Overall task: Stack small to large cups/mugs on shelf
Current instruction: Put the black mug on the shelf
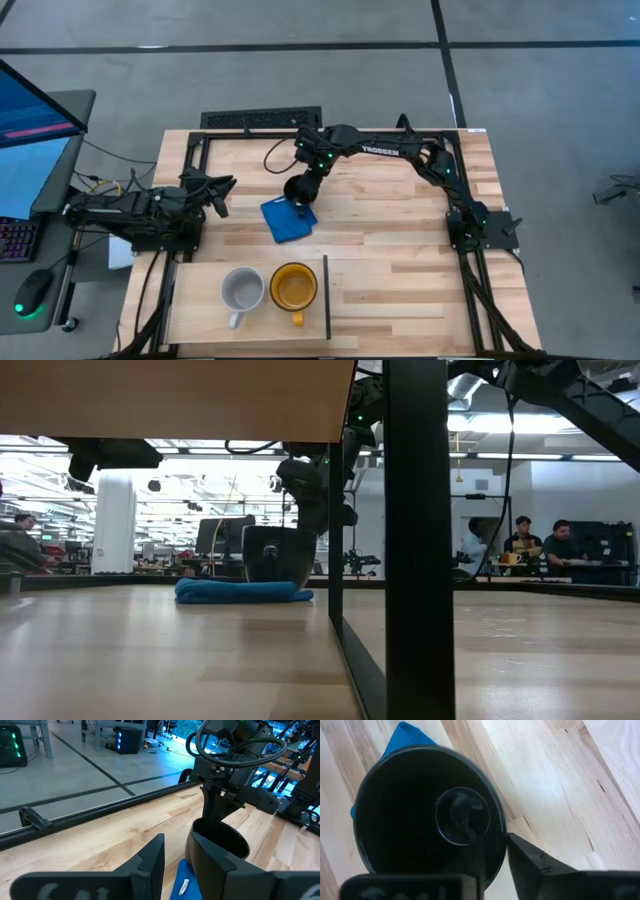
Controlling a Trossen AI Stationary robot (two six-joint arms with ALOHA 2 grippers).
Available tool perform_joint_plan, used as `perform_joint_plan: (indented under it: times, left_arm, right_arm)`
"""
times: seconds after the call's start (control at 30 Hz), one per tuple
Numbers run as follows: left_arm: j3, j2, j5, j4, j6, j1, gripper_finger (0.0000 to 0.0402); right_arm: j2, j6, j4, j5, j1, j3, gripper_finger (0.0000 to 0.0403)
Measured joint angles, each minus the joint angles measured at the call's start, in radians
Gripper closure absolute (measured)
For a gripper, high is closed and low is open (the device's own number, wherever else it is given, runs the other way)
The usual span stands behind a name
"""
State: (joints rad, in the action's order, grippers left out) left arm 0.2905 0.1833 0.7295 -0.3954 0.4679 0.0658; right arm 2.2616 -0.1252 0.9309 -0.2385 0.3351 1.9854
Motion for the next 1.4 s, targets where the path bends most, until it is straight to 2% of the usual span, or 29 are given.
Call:
perform_joint_plan:
  times: [0.27, 0.5, 0.87, 1.4]
  left_arm:
    - [0.0, 0.0, 0.0, 0.0, 0.0, 0.0, 0.0319]
    - [0.0, 0.0, 0.0, 0.0, 0.0, 0.0, 0.0319]
    - [0.0, 0.0, 0.0, -0.011, 0.0, 0.0, 0.0319]
    - [0.0, 0.0, 0.0, -0.014, 0.0, 0.0, 0.0319]
  right_arm:
    - [0.0, -0.006, 0.001, 0.0, 0.0, 0.0, 0.0239]
    - [0.0, 0.024, 0.0, 0.0, -0.001, 0.0, 0.0208]
    - [0.002, 0.028, 0.016, 0.0, -0.002, 0.013, 0.0206]
    - [0.002, 0.031, 0.082, 0.004, -0.002, 0.235, 0.0207]
